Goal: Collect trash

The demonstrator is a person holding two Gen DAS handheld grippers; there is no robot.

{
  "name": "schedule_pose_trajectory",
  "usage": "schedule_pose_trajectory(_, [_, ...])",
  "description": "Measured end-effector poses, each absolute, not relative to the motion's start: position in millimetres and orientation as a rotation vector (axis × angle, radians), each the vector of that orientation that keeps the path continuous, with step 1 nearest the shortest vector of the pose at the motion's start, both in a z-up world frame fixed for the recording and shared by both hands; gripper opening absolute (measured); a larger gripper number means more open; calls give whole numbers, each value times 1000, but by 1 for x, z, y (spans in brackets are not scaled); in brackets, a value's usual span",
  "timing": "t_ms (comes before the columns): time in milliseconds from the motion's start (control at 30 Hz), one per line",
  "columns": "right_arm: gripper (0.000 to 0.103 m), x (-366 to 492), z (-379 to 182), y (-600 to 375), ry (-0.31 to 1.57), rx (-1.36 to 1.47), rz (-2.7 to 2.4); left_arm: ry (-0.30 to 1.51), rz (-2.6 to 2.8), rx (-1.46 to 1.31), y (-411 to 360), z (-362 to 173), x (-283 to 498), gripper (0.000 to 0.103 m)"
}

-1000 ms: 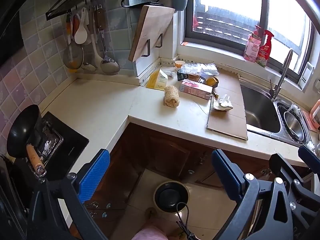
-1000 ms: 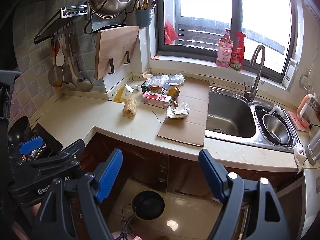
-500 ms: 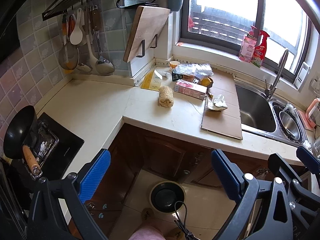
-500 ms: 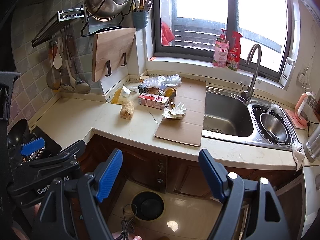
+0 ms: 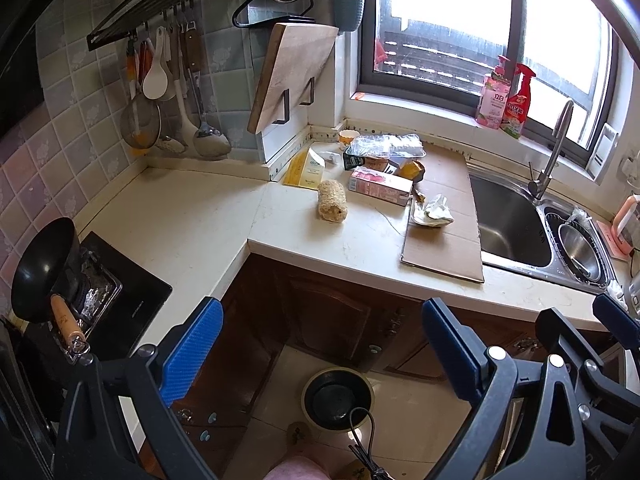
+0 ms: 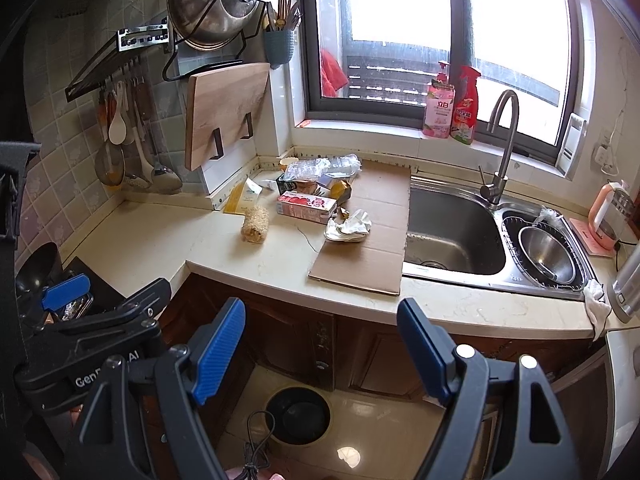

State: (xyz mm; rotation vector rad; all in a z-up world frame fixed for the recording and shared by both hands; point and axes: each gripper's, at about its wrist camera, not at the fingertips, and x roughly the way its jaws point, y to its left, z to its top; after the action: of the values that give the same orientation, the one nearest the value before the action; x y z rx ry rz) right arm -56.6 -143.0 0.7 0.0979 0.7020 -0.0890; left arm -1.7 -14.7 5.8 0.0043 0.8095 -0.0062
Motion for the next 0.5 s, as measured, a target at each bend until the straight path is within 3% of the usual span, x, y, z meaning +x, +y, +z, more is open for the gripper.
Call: schedule_pose_trajectory(500, [79, -61, 0, -145, 694, 94, -83, 806, -3, -13, -19, 5, -8, 99])
